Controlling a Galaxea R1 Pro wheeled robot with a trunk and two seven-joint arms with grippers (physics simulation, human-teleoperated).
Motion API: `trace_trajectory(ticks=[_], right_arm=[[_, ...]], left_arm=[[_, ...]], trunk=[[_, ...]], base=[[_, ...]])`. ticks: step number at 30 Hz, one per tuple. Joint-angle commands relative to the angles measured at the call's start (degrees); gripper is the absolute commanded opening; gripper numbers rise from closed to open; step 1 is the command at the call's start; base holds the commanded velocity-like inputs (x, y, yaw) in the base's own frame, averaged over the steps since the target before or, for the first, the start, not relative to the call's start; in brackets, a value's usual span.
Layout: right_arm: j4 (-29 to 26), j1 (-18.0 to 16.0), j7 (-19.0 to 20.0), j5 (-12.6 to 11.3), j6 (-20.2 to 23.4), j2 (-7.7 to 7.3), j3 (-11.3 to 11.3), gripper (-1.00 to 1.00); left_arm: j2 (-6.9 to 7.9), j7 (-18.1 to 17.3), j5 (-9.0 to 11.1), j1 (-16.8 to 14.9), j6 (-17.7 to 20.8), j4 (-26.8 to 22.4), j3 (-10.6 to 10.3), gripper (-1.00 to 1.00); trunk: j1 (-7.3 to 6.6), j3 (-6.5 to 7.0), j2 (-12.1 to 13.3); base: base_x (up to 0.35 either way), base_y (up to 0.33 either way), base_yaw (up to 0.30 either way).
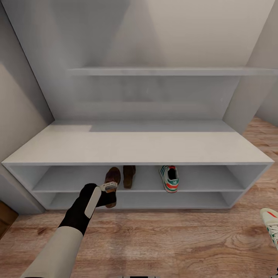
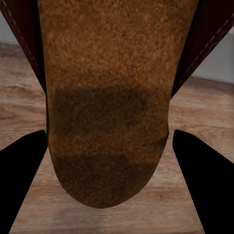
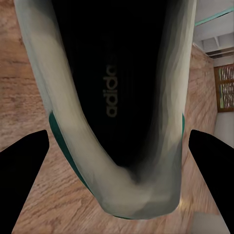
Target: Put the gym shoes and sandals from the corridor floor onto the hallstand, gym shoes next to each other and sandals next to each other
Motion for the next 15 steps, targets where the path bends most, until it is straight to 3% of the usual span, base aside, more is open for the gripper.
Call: trace_trajectory(ticks=[1,15], right_arm=[[0.26,-0.1,-0.13,0.1,-0.35,0.01,0.18,-1.0],[0.26,-0.1,-0.13,0.09,-0.35,0.01,0.21,-1.0]], left_arm=[[-0.05,0.52,0.61,-0.03,0.18,-0.05,0.09,-1.0],[-0.03,0.51,0.64,-0.03,0.18,-0.06,0.26,-1.0]], trunk=[[-0.01,-0.05,-0.02],[-0.01,-0.05,-0.02]], base=[[0.0,0.0,0.0],[0.034,0.0,0.0]])
